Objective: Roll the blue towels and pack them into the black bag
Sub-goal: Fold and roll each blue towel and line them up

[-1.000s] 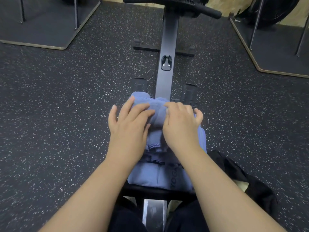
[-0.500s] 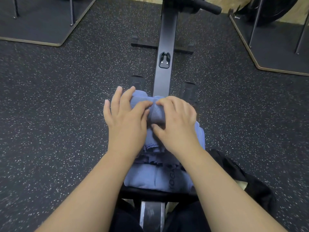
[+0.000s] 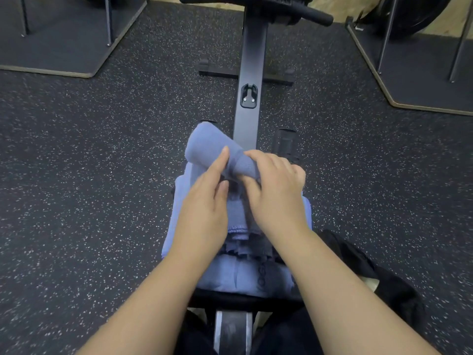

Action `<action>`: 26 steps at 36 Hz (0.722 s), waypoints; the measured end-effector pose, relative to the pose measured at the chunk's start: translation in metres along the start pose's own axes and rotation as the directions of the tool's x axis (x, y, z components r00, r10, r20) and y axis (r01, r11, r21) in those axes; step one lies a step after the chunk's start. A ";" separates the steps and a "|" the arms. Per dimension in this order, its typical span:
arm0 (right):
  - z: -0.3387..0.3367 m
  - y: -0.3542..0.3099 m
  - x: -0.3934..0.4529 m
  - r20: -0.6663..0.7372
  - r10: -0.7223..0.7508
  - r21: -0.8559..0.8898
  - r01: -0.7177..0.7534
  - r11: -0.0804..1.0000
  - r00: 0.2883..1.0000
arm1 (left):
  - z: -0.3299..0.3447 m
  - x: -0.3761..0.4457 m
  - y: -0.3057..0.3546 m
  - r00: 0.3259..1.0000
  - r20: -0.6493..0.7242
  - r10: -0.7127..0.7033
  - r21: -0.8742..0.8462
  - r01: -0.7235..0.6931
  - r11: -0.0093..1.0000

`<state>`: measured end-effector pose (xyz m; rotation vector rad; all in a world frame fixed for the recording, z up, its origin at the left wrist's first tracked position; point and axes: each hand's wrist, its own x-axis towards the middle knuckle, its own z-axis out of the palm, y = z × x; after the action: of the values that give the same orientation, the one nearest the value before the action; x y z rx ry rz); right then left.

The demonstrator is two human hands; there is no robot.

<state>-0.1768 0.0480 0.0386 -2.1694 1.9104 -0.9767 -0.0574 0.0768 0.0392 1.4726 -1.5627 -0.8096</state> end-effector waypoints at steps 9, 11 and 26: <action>-0.031 0.002 -0.014 0.133 -0.007 0.166 -0.015 0.986 0.991 | 0.004 -0.003 0.008 0.994 0.103 0.033 -0.428 0.014 0.904; -0.040 -0.001 -0.019 0.198 0.030 0.318 -0.093 0.943 0.980 | 0.005 -0.006 0.013 0.993 0.113 0.044 -0.494 0.018 0.869; -0.069 0.004 -0.086 0.264 0.131 0.476 -0.247 0.844 0.956 | 0.016 -0.056 0.025 0.926 0.373 -0.058 -0.634 0.300 0.713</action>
<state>-0.2166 0.1493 0.0570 -1.6716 1.5128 -1.0064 -0.0845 0.1334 0.0466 0.9635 -1.1308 -1.6213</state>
